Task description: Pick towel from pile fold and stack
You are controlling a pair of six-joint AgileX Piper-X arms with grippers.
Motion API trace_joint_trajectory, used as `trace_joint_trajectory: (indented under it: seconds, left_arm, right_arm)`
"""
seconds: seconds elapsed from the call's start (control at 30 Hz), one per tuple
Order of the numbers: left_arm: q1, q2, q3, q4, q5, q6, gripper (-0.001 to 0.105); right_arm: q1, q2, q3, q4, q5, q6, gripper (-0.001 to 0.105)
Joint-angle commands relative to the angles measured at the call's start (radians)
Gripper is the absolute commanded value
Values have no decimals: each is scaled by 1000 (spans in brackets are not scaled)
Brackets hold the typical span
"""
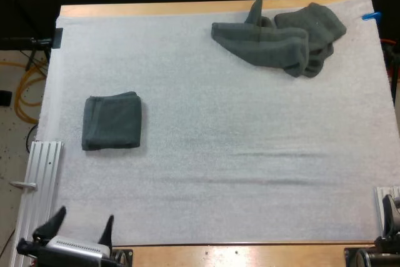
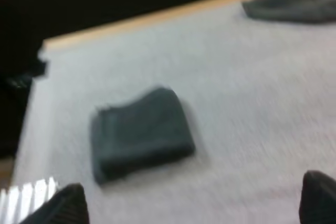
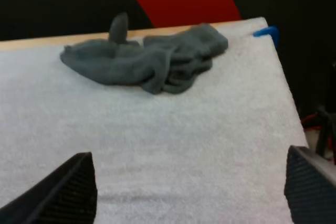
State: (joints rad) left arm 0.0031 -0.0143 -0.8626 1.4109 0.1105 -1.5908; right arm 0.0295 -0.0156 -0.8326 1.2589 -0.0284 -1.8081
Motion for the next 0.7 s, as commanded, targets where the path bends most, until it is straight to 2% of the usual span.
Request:
trace_joint_trajectory:
  seconds: [0.0, 0.03, 0.1, 0.27, 0.37, 0.53, 0.67]
  left_arm:
    - [0, -144, -2, 70, 1, -10, 77]
    - [4, -140, -9, 117, 0, -9, 77]
    - [7, -142, -10, 132, -8, -4, 77]
    - [8, -142, 4, 34, -9, 0, 77]
    - [8, -140, 40, -57, -9, 0, 77]
    - [8, -138, 156, -249, -9, -5, 77]
    - [8, -139, 236, -343, -9, -5, 77]
  right_arm:
    - [-2, -40, 7, -1, 10, -14, 71]
    - [-2, -39, 12, -1, 7, -14, 71]
    - [-2, -39, 22, -18, 6, -14, 71]
    - [-2, -38, 49, -68, -2, -14, 71]
    - [-2, -38, 73, -91, -12, -14, 71]
    - [-2, -38, 142, -170, -40, -22, 71]
    - [-2, -38, 184, -257, -40, -29, 71]
